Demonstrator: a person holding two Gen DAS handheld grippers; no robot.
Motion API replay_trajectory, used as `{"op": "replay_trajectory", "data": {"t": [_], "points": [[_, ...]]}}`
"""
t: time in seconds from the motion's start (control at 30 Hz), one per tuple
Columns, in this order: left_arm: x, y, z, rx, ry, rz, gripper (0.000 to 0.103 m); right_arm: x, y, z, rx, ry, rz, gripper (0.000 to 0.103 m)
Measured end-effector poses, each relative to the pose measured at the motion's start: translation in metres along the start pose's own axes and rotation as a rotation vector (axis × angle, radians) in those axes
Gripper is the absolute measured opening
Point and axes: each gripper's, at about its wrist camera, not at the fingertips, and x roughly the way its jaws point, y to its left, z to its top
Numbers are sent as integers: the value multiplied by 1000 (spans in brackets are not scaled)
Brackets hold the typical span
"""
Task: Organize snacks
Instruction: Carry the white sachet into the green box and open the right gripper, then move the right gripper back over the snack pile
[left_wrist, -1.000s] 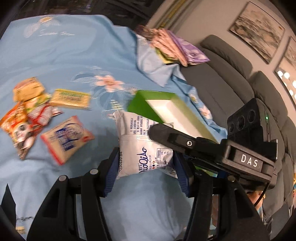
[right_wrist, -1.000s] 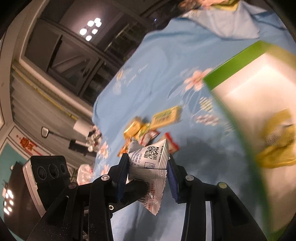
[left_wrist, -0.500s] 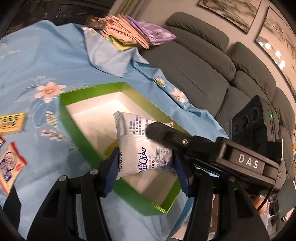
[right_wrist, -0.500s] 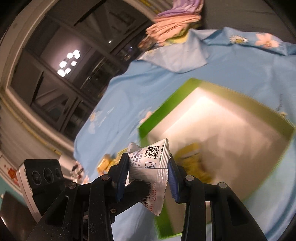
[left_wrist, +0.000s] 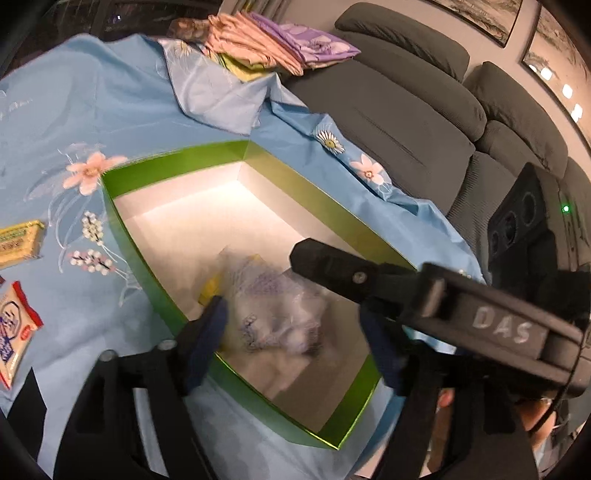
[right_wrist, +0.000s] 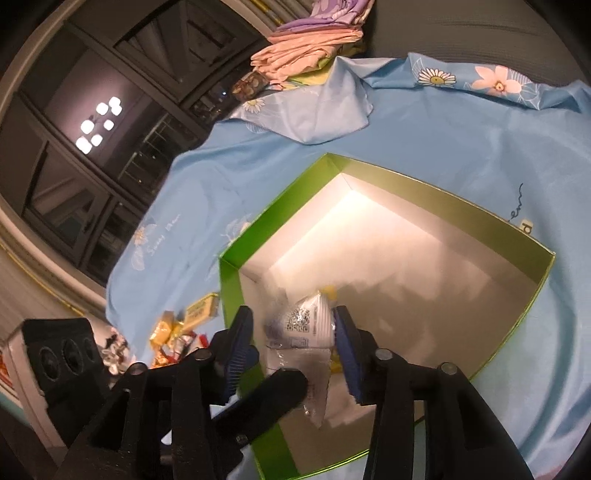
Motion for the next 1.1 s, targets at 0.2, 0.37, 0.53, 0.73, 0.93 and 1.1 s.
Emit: {"op": "replay_trajectory", "data": {"t": [0.2,0.37,0.53,0.73,0.93,1.1], "points": [[-20,5,0,-32,-66,69,102,-19,3,3,17,-78,-60,101],[-45,20,0,-73,-117,169,102,-20,10,3,26,-60,-44,101],[-66,42,-8,-109,-134,244,103,-16,33,-6,-9,-31,-22,101],[-94,79,-30,-120,-152,422,102,-7,69,-18,-72,-8,50,102],[-130,133,-53,-249,-214,507,102,10,106,-30,-149,64,79,102],[-146,174,-68,-351,-184,520,102,39,139,-43,-258,156,84,102]]}}
